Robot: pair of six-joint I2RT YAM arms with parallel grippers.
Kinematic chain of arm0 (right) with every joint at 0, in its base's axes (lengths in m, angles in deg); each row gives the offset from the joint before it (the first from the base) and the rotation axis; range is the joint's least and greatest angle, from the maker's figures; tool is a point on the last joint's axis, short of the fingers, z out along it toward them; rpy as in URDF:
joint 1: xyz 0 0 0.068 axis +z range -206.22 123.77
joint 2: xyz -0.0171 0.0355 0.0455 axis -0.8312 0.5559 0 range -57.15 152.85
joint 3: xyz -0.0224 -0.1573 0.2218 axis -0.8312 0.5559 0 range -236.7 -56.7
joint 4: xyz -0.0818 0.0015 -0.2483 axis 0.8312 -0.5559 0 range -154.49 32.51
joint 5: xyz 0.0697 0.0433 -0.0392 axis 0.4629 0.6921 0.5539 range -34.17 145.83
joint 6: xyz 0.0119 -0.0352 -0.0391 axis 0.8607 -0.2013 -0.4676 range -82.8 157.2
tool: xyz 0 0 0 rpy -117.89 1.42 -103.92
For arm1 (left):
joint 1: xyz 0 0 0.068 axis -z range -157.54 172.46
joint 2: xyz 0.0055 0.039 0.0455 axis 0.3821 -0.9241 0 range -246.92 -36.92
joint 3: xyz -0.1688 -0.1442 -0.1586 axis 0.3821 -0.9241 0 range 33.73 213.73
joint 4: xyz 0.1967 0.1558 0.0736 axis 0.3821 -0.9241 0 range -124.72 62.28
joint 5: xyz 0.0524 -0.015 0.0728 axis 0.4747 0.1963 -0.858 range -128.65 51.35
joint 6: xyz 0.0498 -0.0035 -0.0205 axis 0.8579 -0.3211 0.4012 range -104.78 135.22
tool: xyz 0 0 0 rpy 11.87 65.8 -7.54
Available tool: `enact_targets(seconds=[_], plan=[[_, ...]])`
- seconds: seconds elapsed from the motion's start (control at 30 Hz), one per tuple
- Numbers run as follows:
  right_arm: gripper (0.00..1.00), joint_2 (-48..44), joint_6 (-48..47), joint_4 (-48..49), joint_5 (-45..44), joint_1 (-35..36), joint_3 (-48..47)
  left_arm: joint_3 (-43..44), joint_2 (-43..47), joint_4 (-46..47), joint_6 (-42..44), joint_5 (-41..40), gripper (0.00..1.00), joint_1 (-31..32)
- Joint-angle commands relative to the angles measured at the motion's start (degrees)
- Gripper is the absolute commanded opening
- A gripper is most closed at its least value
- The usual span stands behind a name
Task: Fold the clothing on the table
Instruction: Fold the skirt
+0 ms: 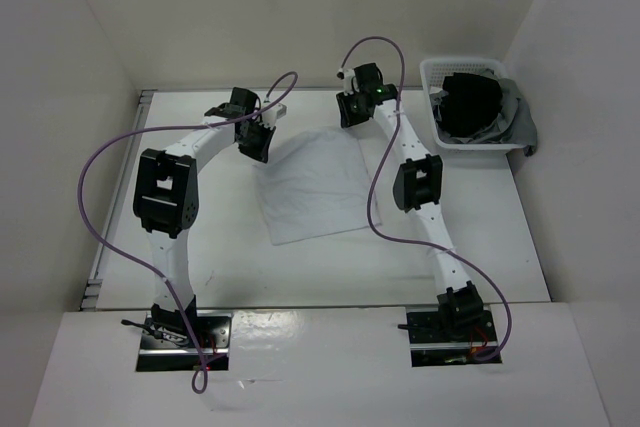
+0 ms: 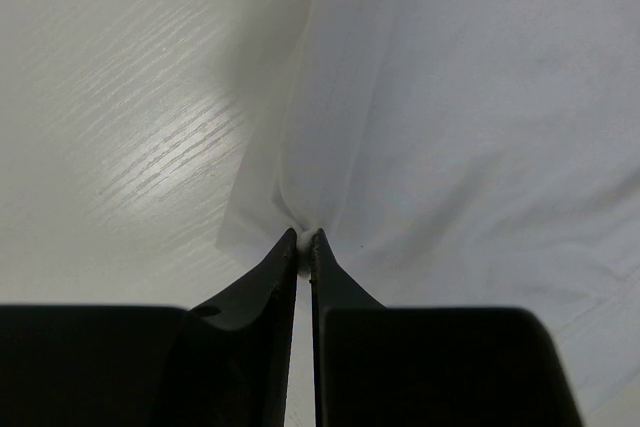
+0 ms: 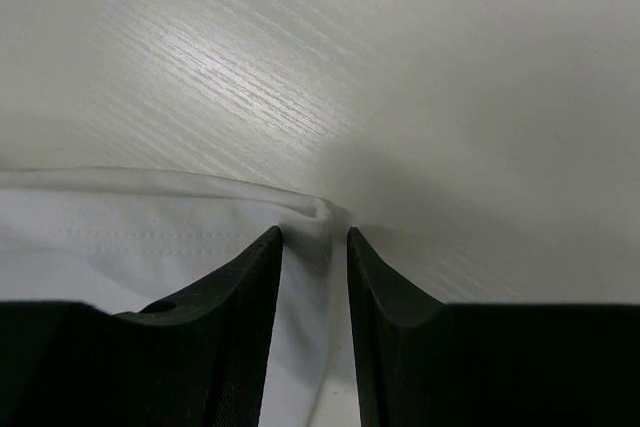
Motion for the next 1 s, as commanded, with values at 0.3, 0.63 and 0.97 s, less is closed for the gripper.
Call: enact_targets(seconds=[0.3, 0.63, 0.97], plan=[[0.10, 2.89, -0.18, 0.55, 1.51, 2.45, -3.93, 0.68, 0.85, -0.44, 0.65, 0.23, 0.12, 0.85], [0.00, -5.45, -0.71, -0.68, -2.80, 0.35, -0.78, 3.58, 1.38, -1.49, 1.88, -1.87, 0.12, 0.85], [0.00, -19.25, -1.76, -2.44, -4.03, -2.21, 9.32, 10.26, 0.86, -1.49, 3.55, -1.88, 0.12, -1.61]])
